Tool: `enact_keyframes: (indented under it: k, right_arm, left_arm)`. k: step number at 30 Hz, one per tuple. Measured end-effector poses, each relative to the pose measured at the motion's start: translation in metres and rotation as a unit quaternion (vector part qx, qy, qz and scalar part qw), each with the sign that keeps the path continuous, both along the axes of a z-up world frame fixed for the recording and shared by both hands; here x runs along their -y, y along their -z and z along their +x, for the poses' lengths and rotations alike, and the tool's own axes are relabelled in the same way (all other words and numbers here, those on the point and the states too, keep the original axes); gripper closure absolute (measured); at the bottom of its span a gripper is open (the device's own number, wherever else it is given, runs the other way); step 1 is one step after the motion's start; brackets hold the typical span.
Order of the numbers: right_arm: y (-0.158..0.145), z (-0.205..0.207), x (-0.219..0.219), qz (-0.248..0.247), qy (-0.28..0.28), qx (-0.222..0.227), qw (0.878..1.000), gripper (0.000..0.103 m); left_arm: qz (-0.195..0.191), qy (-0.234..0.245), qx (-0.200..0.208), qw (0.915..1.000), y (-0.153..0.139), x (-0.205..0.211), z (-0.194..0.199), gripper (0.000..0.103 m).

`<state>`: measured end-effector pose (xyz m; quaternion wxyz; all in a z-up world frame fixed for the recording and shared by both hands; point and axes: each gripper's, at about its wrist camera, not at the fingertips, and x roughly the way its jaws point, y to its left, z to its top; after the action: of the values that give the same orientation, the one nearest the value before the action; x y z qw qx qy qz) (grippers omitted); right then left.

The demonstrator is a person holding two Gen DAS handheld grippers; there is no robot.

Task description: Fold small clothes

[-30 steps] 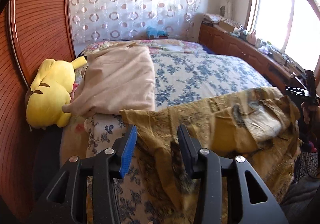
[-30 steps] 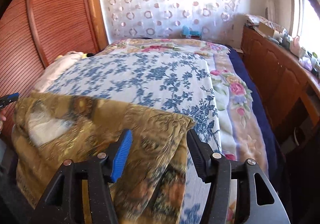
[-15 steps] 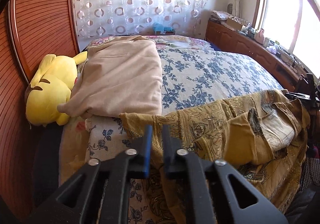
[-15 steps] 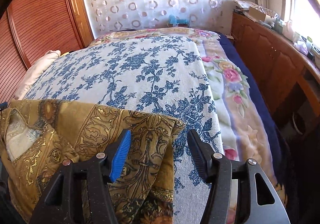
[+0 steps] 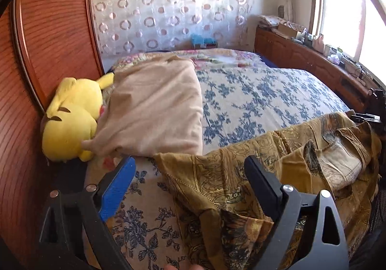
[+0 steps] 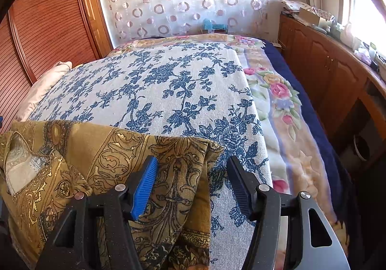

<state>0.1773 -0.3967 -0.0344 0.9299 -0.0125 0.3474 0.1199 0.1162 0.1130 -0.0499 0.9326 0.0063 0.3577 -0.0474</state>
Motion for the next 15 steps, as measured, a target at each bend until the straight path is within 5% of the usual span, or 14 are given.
enact_keyframes:
  k: [15]
  right_arm:
    - [-0.004,0.0,0.006,0.004,0.007,0.005,1.0,0.031]
  left_arm:
    - [-0.019,-0.013,-0.066,0.9976,0.039,-0.024,0.035,0.011]
